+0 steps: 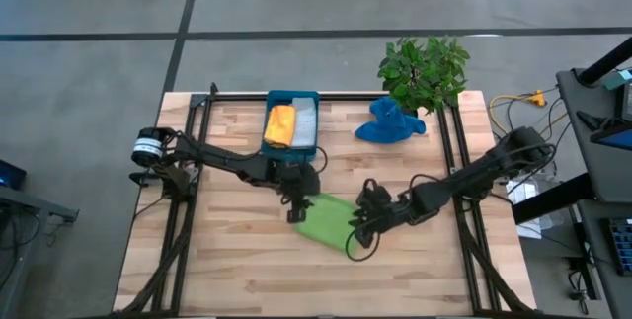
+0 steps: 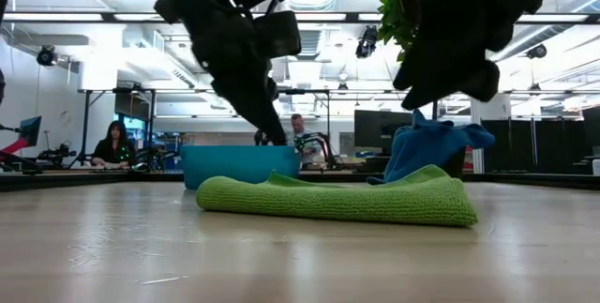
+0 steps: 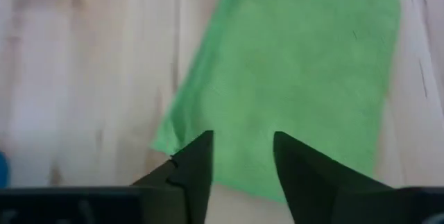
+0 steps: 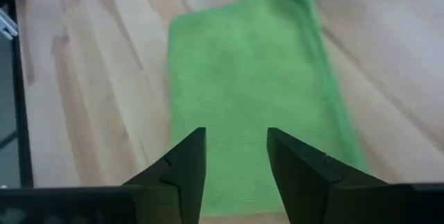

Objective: Fold microfiber towels
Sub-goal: Fold the green microfiber cloth

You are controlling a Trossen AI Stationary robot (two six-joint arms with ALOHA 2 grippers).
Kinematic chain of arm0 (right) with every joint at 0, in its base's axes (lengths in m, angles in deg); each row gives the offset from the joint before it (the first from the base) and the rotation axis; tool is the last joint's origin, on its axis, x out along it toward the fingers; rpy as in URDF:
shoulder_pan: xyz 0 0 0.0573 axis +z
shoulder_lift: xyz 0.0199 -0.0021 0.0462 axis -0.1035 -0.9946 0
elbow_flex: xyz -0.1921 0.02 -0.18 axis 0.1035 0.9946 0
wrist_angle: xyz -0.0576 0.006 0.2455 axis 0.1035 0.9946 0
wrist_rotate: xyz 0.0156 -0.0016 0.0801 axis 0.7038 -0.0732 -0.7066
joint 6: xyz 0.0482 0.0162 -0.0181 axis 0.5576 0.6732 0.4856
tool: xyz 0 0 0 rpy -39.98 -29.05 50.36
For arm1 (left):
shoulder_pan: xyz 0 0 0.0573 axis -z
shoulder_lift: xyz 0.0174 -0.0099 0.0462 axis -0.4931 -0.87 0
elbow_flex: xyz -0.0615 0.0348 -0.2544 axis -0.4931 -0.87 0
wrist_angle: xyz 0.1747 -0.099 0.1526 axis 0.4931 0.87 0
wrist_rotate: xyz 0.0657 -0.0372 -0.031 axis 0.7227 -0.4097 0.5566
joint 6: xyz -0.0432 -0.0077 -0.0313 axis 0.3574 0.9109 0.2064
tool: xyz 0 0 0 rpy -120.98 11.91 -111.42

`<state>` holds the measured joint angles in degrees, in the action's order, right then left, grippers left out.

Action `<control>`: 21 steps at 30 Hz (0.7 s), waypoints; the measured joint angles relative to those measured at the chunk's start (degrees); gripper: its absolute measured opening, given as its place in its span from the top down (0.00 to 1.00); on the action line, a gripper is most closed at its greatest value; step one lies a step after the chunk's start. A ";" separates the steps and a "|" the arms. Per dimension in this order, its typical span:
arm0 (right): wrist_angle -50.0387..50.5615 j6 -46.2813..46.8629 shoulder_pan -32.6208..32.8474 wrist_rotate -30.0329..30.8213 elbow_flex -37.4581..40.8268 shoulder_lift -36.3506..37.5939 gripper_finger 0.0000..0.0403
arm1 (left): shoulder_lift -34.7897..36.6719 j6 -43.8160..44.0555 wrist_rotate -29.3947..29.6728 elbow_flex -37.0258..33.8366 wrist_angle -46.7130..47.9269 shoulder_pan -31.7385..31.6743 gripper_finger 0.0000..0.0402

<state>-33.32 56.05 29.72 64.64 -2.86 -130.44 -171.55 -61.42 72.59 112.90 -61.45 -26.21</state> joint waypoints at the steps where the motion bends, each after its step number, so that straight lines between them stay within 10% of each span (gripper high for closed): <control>1: -1.40 0.83 0.28 0.00 0.02 -1.03 0.64 | 0.00 0.01 -0.02 -0.05 0.75 0.46 0.70; 8: -6.96 10.05 3.23 -0.01 0.02 -7.37 0.73 | -0.10 1.56 -0.11 -1.01 1.65 3.83 0.98; 21: -2.96 15.13 4.29 0.04 -0.07 -10.94 0.98 | -5.54 12.24 2.02 -4.37 -2.66 10.08 1.00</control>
<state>-36.28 71.18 34.01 64.68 -2.93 -141.39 -177.09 -49.18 74.61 108.53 -64.11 -16.13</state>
